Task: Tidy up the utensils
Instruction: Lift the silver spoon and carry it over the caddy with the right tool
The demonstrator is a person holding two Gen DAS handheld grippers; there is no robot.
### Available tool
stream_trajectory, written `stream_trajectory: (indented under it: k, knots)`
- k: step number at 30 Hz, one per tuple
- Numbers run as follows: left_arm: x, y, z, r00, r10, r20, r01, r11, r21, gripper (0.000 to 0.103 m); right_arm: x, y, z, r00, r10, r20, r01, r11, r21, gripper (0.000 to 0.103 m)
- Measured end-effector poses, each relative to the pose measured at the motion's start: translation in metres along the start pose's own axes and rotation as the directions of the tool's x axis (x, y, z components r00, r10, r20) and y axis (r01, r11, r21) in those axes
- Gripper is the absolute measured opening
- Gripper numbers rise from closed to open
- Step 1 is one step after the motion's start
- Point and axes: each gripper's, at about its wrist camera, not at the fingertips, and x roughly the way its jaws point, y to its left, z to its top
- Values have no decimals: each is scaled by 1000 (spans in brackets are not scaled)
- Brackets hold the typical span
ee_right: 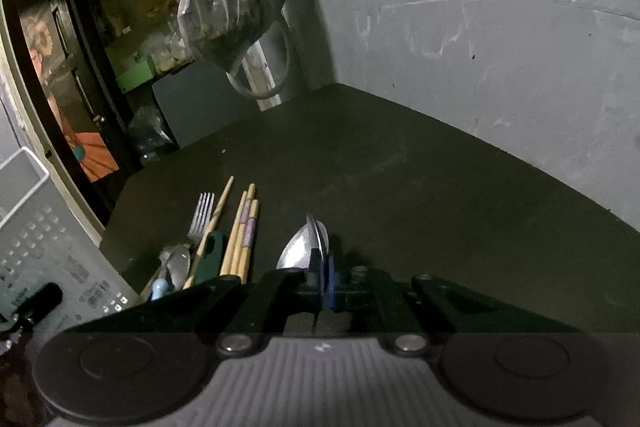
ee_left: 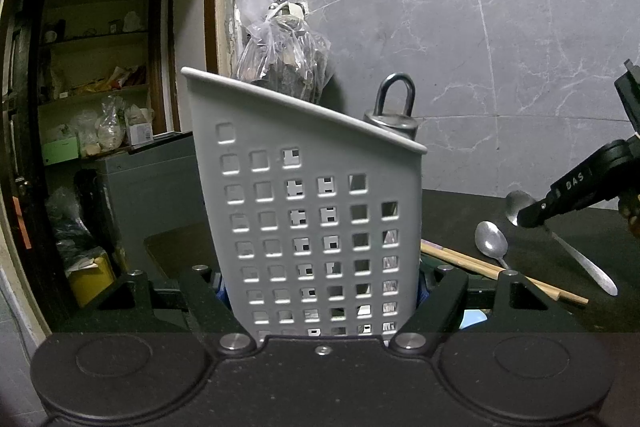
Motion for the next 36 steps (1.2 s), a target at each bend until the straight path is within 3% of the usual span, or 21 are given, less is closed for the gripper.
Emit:
stream_trajectory:
  k: [8, 14, 19, 23, 29, 33, 36]
  knots:
    - [0, 1, 0, 1000, -3, 0, 3, 1000, -2, 77, -30, 8, 2, 996, 37, 80, -38, 999, 12, 3]
    - [0, 0, 1, 1000, -4, 0, 4, 1000, 1, 77, -70, 30, 16, 975, 118, 187, -114, 993, -34, 3]
    - [0, 0, 1, 1000, -3, -1, 3, 1000, 0, 77, -97, 69, 42, 920, 237, 311, -207, 970, -129, 3]
    - [0, 0, 1, 1000, -4, -2, 4, 1000, -2, 77, -101, 111, 66, 852, 352, 388, -288, 933, -215, 3]
    - [0, 0, 1, 1000, -6, -2, 6, 1000, -1, 77, -80, 168, 84, 748, 461, 477, -340, 884, -320, 3]
    - [1, 0, 1, 1000, -8, -2, 8, 1000, -2, 77, -55, 188, 85, 731, 483, 482, -354, 872, -337, 3]
    - [1, 1, 1, 1000, -11, -2, 11, 1000, -3, 77, -37, 193, 73, 744, 481, 463, -345, 871, -350, 3]
